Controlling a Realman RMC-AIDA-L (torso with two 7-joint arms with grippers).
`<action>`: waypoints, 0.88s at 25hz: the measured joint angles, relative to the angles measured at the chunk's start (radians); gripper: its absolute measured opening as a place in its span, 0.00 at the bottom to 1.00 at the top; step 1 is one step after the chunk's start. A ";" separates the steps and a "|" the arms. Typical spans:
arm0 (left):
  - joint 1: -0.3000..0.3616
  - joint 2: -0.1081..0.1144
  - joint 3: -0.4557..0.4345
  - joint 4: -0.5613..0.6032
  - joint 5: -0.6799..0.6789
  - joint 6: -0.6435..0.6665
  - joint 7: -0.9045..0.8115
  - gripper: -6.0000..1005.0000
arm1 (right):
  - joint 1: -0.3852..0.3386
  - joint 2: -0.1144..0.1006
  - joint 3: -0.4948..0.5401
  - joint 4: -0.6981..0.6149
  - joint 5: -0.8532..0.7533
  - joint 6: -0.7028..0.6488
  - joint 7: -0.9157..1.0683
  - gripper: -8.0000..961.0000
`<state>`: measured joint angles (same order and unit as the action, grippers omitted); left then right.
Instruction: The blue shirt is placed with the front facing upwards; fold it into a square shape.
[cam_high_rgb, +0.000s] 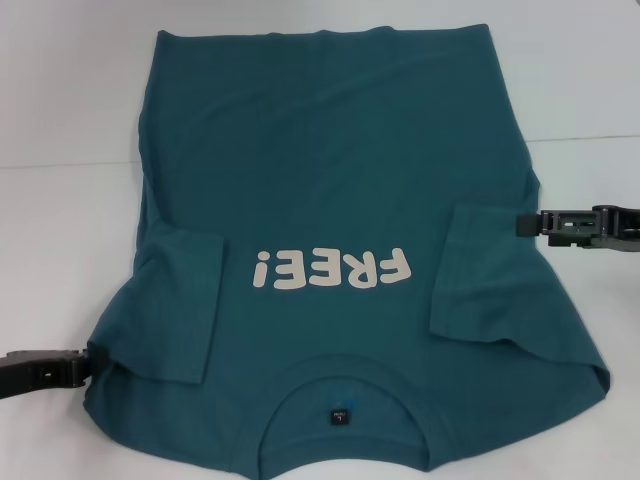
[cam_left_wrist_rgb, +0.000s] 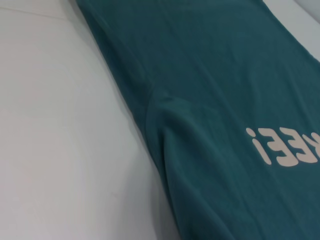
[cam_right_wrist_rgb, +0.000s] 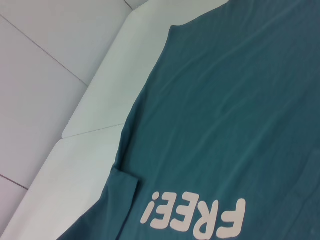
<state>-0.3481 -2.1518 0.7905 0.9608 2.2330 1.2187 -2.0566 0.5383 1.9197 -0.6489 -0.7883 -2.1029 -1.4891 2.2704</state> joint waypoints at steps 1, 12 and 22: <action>0.000 -0.001 -0.002 0.001 -0.002 0.002 0.000 0.04 | -0.002 0.000 0.000 0.000 0.001 -0.005 0.002 0.94; -0.010 -0.006 -0.004 0.058 -0.007 0.072 -0.006 0.01 | 0.024 -0.110 0.009 -0.017 -0.089 -0.173 0.167 0.94; -0.012 -0.007 -0.004 0.074 -0.013 0.102 -0.008 0.01 | 0.040 -0.133 0.029 -0.071 -0.300 -0.315 0.234 0.93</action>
<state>-0.3606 -2.1592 0.7869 1.0347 2.2196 1.3206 -2.0645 0.5783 1.7862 -0.6197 -0.8590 -2.4026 -1.8038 2.5040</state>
